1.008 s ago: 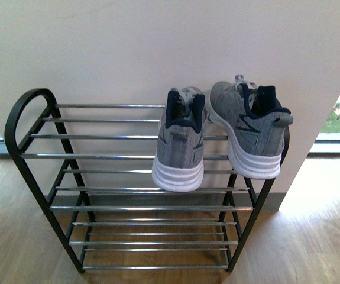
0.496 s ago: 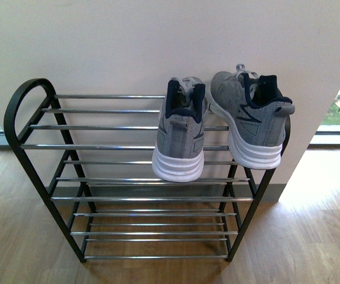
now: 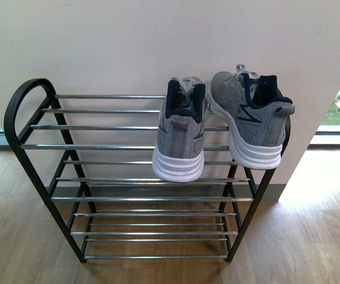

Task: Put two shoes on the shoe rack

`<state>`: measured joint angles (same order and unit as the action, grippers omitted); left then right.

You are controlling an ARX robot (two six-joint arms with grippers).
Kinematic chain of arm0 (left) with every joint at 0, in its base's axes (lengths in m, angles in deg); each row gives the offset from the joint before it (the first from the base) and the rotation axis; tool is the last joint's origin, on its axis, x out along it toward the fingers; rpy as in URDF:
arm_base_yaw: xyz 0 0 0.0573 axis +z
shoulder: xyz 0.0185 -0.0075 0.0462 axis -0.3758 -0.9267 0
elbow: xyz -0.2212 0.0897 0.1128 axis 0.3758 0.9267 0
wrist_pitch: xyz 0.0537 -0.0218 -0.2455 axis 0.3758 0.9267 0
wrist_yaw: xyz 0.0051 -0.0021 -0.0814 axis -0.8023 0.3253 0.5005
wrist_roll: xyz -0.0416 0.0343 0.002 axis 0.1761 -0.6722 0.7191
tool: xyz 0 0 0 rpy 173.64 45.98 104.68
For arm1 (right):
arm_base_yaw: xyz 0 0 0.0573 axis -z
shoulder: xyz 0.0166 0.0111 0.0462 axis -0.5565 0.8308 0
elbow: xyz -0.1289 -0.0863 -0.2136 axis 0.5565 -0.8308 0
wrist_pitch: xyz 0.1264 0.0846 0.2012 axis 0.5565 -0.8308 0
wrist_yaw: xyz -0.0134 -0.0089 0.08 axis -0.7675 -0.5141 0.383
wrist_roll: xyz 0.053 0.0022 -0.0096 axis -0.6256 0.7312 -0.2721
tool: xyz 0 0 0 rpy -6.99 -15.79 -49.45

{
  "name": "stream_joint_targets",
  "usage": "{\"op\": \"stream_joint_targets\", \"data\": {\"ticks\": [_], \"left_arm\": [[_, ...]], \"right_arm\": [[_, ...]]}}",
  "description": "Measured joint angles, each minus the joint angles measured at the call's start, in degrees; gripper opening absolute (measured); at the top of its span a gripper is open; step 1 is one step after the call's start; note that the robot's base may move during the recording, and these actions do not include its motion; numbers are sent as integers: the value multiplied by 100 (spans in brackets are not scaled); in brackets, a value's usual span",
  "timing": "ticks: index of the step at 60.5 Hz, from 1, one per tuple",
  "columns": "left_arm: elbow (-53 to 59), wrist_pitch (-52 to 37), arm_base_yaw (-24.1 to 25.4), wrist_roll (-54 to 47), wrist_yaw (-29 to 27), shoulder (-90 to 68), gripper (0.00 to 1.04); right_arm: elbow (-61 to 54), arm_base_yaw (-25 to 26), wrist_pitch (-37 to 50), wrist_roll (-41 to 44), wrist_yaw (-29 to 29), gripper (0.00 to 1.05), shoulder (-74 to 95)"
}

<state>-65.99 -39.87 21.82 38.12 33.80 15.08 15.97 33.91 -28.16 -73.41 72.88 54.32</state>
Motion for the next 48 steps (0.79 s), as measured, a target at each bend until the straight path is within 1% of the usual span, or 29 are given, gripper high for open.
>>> {"op": "stream_joint_targets", "data": {"ticks": [2, 5, 7, 8, 10, 12, 14, 38, 39, 42, 44, 48], "left_arm": [[0, 162, 0, -2, 0, 149, 1], [0, 732, 0, 0, 0, 540, 1], [0, 925, 0, 4, 0, 737, 2], [0, 975, 2, 2, 0, 824, 4], [0, 992, 0, -2, 0, 907, 10], [0, 994, 0, -26, 0, 914, 7], [0, 1021, 2, -31, -2, 916, 1], [0, 1032, 4, -24, 2, 927, 2], [0, 1032, 4, -26, 2, 927, 3], [0, 1032, 4, -28, 0, 927, 14], [0, 1032, 4, -31, 2, 927, 22], [0, 1034, 4, -28, -2, 927, 33]], "right_arm": [[0, 0, 0, 0, 0, 95, 0], [0, 0, 0, 0, 0, 95, 0], [0, 0, 0, -2, -2, 95, 0], [0, 0, 0, 0, -2, 95, 0], [0, 0, 0, 0, 0, 95, 0], [0, 0, 0, 0, -2, 95, 0], [0, 0, 0, 0, 0, 95, 0], [0, 0, 0, 0, -2, 95, -4], [0, 0, 0, 0, -2, 95, -4], [0, 0, 0, 0, 0, 95, -4], [0, 0, 0, -2, 0, 95, -4], [0, 0, 0, 0, 11, 95, -2]]}}
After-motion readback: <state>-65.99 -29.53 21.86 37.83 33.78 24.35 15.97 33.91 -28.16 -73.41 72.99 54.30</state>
